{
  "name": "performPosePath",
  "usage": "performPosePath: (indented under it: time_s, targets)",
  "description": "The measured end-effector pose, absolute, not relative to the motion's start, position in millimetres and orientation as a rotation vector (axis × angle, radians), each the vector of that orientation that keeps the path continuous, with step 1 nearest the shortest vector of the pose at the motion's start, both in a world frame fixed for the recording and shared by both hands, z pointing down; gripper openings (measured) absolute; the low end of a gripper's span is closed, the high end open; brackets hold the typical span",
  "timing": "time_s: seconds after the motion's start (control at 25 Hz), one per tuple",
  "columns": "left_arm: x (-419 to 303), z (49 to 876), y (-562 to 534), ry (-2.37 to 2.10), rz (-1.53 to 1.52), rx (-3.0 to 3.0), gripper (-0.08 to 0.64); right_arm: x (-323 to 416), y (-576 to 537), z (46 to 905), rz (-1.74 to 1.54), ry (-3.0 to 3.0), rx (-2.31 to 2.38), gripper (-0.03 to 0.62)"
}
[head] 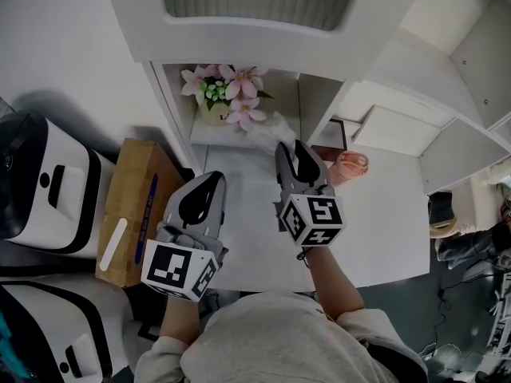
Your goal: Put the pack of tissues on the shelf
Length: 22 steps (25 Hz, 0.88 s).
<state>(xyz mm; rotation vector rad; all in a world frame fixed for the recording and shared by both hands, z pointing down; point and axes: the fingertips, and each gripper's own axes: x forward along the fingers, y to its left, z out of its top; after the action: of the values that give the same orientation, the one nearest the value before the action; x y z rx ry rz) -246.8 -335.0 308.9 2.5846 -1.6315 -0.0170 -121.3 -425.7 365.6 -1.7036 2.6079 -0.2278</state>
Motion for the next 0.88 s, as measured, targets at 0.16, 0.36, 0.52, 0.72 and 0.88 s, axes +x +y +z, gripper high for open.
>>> performPosePath:
  time_s: [0.16,0.36,0.52,0.72,0.88]
  targets:
    - [-254.1,308.9,-333.0,-1.652,-0.015,2.572,0.002,-125.7,-432.0,369.5,-0.216,2.594,-1.766,0.129]
    - [-266.1,309.1,-328.9,-1.691,-0.011,2.546,0.002,-128.5,-443.1,372.5,-0.228,2.576,-1.811,0.130]
    - [-274.1,310.3,-325.5,-1.718,-0.007,2.525,0.002,-128.4,-451.9,374.2,-0.253,2.564,-1.811,0.130]
    - [-277.7,311.5,-322.3,-1.730,-0.007,2.512,0.002,-132.0,-453.0,374.3,-0.237,2.588,-1.781,0.141]
    - [-275.4,311.0,-320.8,-1.725,-0.014,2.516,0.002,-135.0,-446.3,371.5,-0.266,2.602,-1.684,0.184]
